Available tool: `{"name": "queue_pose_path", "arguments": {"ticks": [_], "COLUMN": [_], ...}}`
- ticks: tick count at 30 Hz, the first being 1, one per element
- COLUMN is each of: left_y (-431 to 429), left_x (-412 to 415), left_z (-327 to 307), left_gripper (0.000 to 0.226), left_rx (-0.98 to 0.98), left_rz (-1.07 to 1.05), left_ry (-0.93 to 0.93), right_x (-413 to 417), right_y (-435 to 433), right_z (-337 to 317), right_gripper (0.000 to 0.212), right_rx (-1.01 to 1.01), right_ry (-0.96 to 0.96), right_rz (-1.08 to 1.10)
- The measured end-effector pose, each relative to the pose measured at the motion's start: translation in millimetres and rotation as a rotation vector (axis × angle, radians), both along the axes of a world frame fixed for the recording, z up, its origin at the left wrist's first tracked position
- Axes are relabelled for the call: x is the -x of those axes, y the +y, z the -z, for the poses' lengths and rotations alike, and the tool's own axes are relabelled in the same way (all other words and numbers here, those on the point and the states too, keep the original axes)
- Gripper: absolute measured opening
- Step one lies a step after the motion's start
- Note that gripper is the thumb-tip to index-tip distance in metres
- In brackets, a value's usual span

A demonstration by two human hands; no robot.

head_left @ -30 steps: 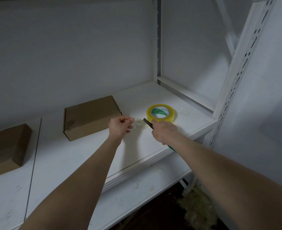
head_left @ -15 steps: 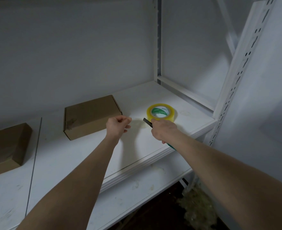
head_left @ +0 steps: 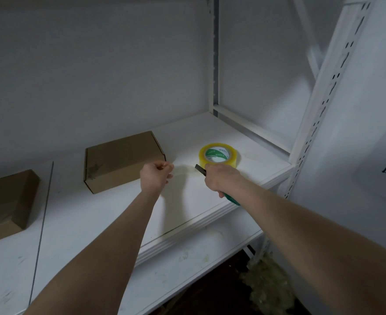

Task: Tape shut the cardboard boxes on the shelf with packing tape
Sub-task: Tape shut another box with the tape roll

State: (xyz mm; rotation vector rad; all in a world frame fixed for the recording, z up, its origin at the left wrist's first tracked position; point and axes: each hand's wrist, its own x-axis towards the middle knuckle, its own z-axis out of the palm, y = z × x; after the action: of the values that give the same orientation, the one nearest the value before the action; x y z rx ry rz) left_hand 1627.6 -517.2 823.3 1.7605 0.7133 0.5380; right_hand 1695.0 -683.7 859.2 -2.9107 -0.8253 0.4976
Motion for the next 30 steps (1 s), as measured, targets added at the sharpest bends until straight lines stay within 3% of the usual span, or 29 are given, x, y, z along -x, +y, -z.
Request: {"name": "queue_pose_path", "arguments": {"ticks": [15,22,30], "left_y": [-12,2,9], "left_x": [2,4,11], "left_z": [-5,-8,1], "left_gripper": [0.007,0.006,0.007], "left_rx": [0.001,0.014,0.057], "left_rz": [0.141,0.107,0.088], "left_ry": [-0.051,-0.048,-0.026], "right_x": [-2,-1,-5], "right_y": [7,7,1], "right_z": [-8,8,4], "right_gripper": [0.032,0.024,0.030], "right_rx": [0.089,0.058,0.035], "right_ry": [-0.012,0.007,-0.094], "right_rz": [-0.028,-0.036,-0.061]}}
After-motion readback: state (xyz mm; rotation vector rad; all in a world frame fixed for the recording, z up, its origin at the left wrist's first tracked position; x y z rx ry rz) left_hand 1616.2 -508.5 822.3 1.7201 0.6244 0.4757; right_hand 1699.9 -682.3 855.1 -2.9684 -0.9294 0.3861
